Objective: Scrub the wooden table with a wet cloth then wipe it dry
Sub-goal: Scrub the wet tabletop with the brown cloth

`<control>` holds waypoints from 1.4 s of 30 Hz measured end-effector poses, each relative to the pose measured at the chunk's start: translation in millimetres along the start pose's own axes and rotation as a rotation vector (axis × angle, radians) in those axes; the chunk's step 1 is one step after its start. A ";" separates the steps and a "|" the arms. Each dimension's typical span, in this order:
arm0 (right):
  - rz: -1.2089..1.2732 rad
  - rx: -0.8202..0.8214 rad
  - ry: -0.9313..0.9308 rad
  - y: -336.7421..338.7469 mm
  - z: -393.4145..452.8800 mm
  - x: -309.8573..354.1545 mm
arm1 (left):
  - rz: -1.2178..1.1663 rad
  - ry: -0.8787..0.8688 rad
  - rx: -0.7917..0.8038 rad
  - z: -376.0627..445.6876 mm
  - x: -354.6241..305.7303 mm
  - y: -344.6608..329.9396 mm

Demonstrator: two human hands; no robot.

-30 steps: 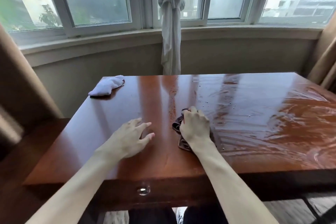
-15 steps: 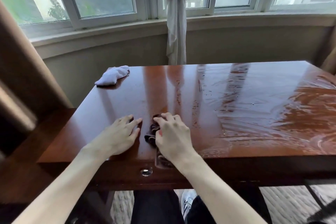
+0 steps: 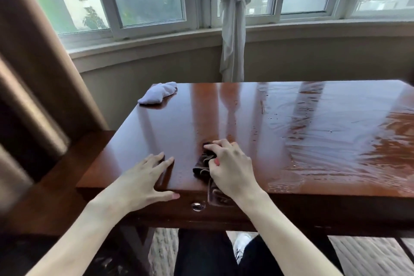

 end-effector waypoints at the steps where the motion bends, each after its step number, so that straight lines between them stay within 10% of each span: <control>1: -0.026 -0.015 -0.068 3.3 7.4 -18.0 | -0.008 0.004 -0.016 1.1 0.2 0.6; 10: -0.188 0.018 0.031 -42.6 25.6 53.4 | 0.031 0.022 -0.025 7.1 -0.3 2.3; 20: -0.196 -0.127 -0.283 67.7 17.8 -128.8 | -0.172 -0.213 -0.085 53.4 -105.0 0.4; 42: -0.231 -0.091 -0.170 47.4 64.3 -137.1 | 0.017 -0.145 -0.111 97.4 -115.3 2.2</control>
Point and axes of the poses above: each hand's wrist, its own z-axis towards the middle knuckle, its own y-axis out of the back of the hand, x = y × z, the point moved 10 cm from there along z, towards the middle knuckle, and after that the axes turned 9 degrees about -x, right-handed, at the moved point
